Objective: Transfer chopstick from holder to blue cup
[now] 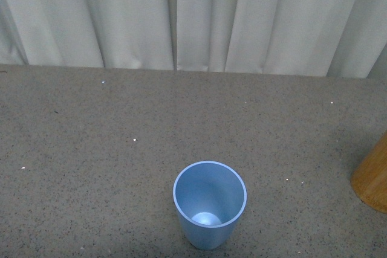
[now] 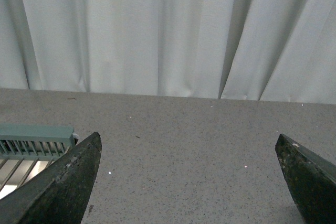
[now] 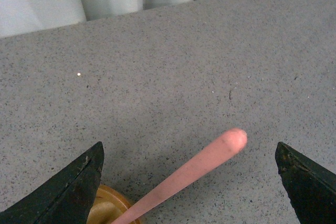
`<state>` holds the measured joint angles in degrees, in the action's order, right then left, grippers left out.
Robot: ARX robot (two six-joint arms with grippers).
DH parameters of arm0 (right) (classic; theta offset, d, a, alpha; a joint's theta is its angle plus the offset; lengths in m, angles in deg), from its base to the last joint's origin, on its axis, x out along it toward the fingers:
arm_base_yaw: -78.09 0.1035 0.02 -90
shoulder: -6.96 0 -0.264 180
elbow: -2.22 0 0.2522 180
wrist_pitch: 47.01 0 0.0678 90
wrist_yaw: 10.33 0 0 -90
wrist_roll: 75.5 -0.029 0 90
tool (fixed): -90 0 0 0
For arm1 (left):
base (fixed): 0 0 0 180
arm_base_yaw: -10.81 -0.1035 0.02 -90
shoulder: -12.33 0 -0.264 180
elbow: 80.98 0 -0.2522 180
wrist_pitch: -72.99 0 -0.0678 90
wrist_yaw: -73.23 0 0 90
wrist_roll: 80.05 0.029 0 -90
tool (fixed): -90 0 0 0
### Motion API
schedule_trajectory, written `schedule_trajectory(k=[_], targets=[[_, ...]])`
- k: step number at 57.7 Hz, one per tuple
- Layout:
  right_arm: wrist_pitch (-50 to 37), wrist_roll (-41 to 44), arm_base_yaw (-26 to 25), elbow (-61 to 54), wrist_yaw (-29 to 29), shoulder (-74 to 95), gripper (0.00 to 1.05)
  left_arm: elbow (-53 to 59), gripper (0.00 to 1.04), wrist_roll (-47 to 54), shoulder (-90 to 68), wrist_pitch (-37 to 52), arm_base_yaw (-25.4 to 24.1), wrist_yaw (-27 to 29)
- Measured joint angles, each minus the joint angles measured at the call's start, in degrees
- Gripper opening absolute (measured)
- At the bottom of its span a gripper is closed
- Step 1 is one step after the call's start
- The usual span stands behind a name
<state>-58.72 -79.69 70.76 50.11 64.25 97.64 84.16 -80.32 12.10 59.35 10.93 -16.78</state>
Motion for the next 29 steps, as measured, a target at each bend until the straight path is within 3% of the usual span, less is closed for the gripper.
schedule_trajectory(k=[29], targets=[[-2.27,-2.62,2.75,3.89,-2.71,6.29,0.95,0.00,0.98,0.00,0.00,0.00,0.00,0.02]])
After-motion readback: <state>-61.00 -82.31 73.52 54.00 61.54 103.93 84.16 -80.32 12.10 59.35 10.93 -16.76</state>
